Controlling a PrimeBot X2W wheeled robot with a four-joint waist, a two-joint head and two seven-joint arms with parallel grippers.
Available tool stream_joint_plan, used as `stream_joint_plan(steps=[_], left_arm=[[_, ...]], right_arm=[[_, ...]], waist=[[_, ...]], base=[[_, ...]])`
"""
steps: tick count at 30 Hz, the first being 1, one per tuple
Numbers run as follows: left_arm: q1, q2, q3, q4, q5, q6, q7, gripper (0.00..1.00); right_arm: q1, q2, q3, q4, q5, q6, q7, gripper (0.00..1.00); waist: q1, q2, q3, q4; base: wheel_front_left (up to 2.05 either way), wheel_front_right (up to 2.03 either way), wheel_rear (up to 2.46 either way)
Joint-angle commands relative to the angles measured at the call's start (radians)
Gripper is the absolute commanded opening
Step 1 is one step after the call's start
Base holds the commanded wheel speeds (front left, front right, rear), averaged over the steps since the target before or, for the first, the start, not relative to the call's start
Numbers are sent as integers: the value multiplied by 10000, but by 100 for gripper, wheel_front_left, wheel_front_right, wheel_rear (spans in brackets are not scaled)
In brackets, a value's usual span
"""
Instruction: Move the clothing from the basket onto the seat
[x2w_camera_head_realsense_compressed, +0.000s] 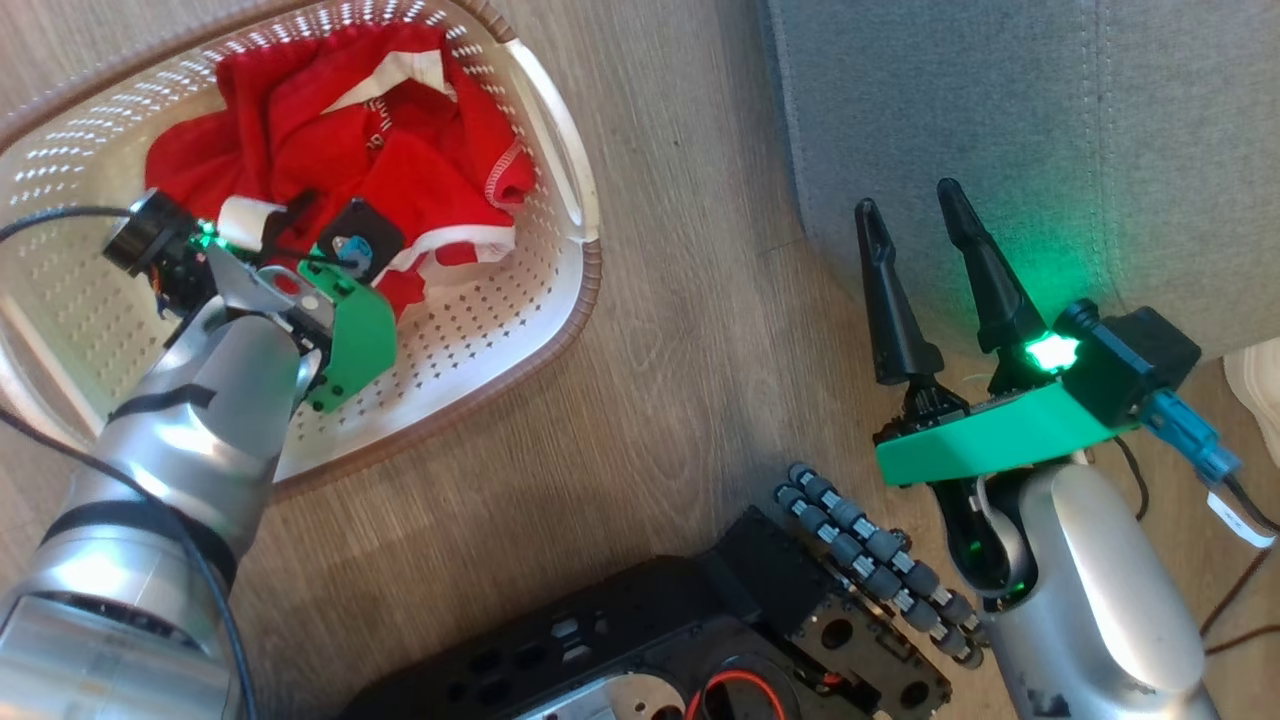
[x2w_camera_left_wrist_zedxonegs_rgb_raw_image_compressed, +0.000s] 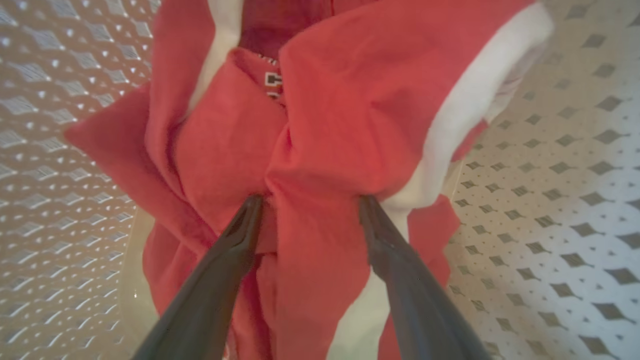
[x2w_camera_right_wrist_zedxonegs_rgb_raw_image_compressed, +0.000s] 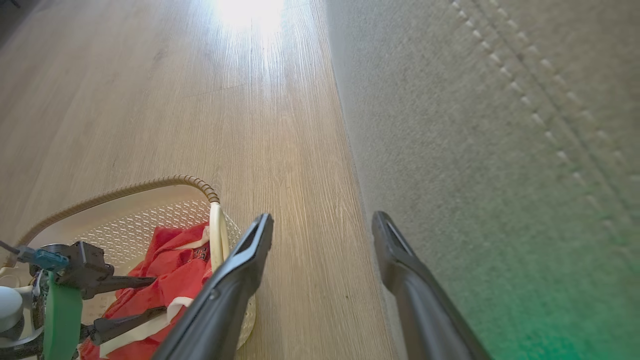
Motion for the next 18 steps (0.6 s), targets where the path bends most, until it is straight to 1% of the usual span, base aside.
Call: stream_joint_plan(steps=[1,3,7,8,9,11,18], left_arm=[[78,117,80,19,-47,1,127,100],[14,121,130,104,-146,7,416,100],[-46,186,192,188,-335,-143,820,100],[-42,198,227,200,-405,-189,906,37],[-13,201,267,211,-491,-284,985,0],[59,241,215,224,-524,-414,1020,0],[179,277,125,243,-683,-535,754,0]], right_arm=[[411,-108,191,-299,67,0,-90,100],[475,-108,197,-339,84,0,-90,100],[554,-108,192,-400,96,0,-90,100],[558,-108,197,-393,94,0,-90,100],[556,-108,206,-373,87,0,-90,100],[544,-108,221,-322,78,0,-90,100],[306,-108,353,-286,-42,0,-90,100]], waist=[[-1,1,30,-28],[-1,1,40,-42],[-1,1,71,-51],[-1,1,64,-54],[-1,1,41,-62],[-1,1,-24,-82],[-1,1,-200,-32]], base=[[0,0,0],[0,0,0],[0,0,0],[0,0,0],[0,0,0],[0,0,0],[0,0,0]])
